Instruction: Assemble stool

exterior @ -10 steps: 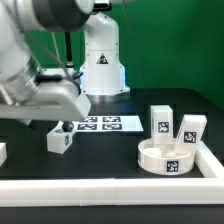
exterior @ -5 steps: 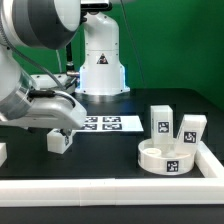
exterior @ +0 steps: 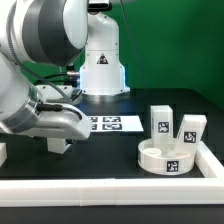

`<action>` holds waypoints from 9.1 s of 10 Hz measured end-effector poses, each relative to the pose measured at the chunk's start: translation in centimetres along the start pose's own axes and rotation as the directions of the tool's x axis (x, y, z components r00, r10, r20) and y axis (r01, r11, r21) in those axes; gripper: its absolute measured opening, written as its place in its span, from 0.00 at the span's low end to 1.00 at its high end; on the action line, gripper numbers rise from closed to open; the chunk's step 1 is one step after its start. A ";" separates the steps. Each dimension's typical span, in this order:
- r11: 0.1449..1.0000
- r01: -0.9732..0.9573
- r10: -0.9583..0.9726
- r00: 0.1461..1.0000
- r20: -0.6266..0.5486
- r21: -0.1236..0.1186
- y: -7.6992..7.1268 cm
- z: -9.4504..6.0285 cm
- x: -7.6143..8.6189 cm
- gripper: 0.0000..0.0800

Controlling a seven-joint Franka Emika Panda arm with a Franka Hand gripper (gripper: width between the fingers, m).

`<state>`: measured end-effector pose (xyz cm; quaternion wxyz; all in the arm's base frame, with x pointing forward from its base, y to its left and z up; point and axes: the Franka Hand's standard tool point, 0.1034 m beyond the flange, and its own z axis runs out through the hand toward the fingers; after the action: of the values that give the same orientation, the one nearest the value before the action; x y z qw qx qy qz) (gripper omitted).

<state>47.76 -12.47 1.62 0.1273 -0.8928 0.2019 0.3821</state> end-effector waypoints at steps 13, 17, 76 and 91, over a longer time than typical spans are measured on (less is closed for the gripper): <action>1.000 0.005 -0.004 0.992 0.129 -0.002 0.2 0.7 0.0 0.41; 1.000 0.023 -0.022 0.995 0.099 -0.005 -2.5 -1.8 -2.1 0.41; 0.806 0.273 -0.581 0.194 -0.791 -0.525 -21.1 -4.2 -4.7 0.41; 0.813 0.269 -0.570 0.182 -0.801 -0.517 -21.1 -2.9 -4.2 0.41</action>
Offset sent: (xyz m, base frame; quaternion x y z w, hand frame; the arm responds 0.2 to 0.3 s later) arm -0.0003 -0.0005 -0.0042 -0.0116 -0.1186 -0.0028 0.9929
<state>56.60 6.26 8.18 -0.0310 -0.9692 -0.0707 -0.2339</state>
